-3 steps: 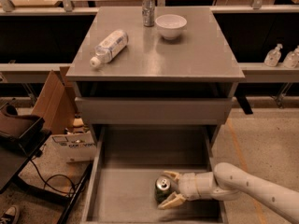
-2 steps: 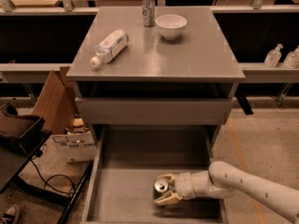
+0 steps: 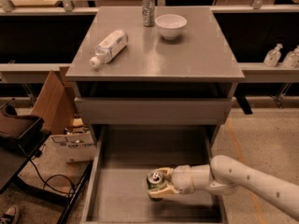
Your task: Pick green can from middle drawer and place on counter
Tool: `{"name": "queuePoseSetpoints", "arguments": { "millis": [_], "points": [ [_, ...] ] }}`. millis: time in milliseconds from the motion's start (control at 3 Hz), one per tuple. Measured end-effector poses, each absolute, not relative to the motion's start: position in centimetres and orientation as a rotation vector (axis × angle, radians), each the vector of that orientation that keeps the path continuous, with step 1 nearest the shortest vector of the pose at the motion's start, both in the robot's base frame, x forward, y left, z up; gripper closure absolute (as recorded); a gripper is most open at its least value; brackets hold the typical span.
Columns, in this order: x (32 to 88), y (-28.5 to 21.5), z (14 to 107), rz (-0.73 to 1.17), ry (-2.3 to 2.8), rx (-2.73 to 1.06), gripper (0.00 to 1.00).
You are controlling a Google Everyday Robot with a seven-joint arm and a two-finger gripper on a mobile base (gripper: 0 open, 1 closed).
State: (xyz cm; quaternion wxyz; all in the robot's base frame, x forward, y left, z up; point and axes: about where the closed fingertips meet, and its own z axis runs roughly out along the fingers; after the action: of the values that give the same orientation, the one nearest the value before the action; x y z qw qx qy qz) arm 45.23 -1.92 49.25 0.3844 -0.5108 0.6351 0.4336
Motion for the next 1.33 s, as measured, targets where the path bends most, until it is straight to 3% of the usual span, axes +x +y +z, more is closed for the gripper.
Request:
{"name": "queuePoseSetpoints", "arguments": {
  "millis": [333,667,1333],
  "points": [
    [43.3,-1.0,59.9,1.171,1.586,-1.259,1.0],
    [45.0,-1.2,72.0,1.136,1.562,-1.203,1.0],
    [57.0,-2.3,91.7,0.795,1.635,-1.092,1.0]
  ]
}}
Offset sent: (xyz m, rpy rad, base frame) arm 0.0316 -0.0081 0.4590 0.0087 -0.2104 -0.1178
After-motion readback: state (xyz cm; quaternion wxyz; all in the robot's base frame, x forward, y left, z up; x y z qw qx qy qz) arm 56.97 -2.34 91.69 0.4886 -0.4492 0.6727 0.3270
